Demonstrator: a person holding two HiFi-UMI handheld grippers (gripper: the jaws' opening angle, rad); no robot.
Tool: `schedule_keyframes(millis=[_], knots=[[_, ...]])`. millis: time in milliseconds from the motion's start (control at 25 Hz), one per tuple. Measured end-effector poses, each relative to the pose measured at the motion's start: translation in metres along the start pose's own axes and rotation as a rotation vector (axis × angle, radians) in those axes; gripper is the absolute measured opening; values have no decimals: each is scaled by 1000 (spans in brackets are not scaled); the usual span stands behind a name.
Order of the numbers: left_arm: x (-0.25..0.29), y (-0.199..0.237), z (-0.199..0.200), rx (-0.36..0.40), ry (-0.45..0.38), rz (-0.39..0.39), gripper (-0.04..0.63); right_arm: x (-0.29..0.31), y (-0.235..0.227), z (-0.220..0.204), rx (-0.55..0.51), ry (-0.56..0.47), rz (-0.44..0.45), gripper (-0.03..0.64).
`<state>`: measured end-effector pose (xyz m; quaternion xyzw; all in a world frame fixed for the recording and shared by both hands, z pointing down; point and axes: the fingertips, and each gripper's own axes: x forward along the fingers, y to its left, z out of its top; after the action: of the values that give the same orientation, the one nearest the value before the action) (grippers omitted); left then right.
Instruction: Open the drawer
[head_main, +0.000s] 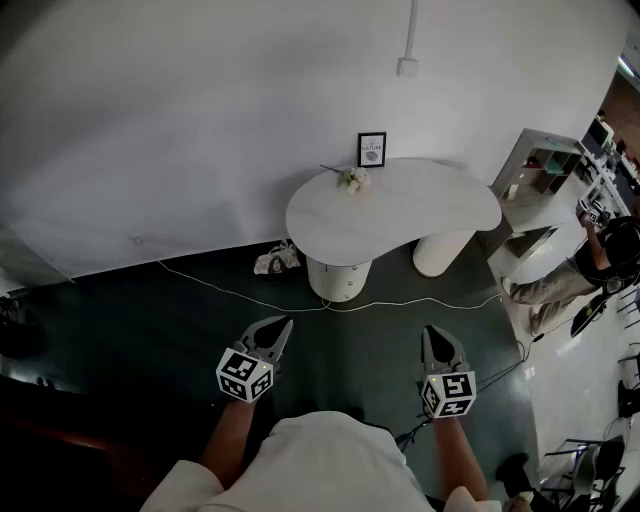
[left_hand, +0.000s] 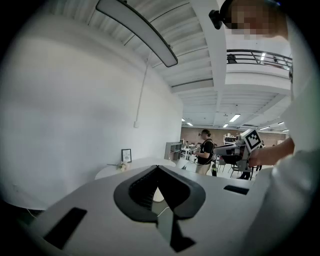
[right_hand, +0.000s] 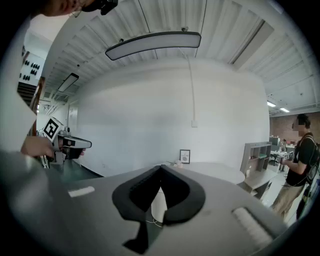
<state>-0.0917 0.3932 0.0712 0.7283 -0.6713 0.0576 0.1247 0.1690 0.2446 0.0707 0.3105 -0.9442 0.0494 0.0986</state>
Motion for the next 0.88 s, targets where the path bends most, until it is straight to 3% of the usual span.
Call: schedule_keyframes(millis=[440, 880], knots=[[10, -8, 1, 6, 6, -1, 6, 3, -4, 1, 8, -16, 47, 2], [23, -31, -5, -5, 17, 19, 6, -4, -28, -21, 55, 48, 63, 3]])
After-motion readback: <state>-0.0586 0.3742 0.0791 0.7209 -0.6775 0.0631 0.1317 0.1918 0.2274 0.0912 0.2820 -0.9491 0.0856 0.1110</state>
